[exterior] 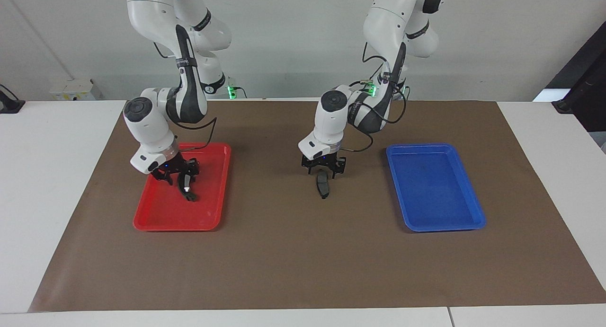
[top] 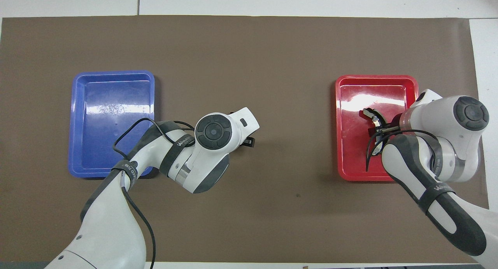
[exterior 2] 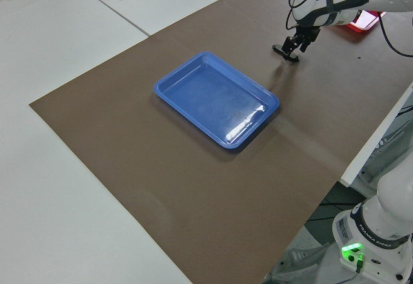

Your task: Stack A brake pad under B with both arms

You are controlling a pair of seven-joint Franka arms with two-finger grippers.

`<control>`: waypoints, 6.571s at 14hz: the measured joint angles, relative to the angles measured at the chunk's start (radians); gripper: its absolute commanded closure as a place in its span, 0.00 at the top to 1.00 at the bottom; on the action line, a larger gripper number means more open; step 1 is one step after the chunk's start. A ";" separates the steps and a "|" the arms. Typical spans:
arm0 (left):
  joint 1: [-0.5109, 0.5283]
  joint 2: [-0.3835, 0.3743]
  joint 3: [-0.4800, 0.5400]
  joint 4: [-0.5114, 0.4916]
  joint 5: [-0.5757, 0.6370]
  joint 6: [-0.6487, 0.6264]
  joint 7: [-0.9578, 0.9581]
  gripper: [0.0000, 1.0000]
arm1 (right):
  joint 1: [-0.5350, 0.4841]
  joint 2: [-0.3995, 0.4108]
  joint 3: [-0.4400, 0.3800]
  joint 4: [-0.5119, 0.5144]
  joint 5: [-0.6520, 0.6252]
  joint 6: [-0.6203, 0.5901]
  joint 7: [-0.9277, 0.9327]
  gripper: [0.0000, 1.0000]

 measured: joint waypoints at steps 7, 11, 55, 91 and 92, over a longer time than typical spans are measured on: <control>0.278 -0.215 0.015 0.038 0.000 -0.339 0.248 1.00 | 0.005 0.000 0.002 0.011 0.002 -0.020 0.002 0.00; 0.484 -0.235 0.022 0.150 0.000 -0.500 0.527 1.00 | 0.042 -0.007 0.017 0.189 0.003 -0.258 0.104 0.00; 0.596 -0.314 0.036 0.379 -0.035 -0.841 0.470 1.00 | 0.596 0.388 0.129 0.611 -0.080 -0.215 0.841 0.99; 0.596 -0.314 0.036 0.379 -0.035 -0.841 0.469 1.00 | 0.211 0.003 0.106 0.664 -0.139 -0.513 0.727 0.99; 0.596 -0.314 0.036 0.379 -0.035 -0.841 0.469 1.00 | 0.173 -0.018 0.107 0.664 -0.137 -0.542 0.681 0.99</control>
